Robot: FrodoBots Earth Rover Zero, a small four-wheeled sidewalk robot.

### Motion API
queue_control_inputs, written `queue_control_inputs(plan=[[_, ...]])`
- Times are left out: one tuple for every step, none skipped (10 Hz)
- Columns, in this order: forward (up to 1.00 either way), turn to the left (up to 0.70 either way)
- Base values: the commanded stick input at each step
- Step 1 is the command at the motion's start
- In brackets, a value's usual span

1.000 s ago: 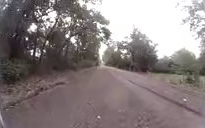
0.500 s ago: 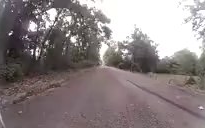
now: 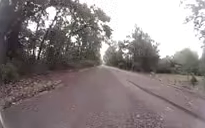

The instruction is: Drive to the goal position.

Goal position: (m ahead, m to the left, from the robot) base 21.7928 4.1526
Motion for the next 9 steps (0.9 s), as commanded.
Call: queue_control_inputs(plan=[[0.70, 0.00], [0.70, 0.00], [0.70, 0.00], [0.70, 0.00], [0.70, 0.00], [0.70, 0.00], [0.70, 0.00], [0.70, 0.00], [0.70, 0.00]])
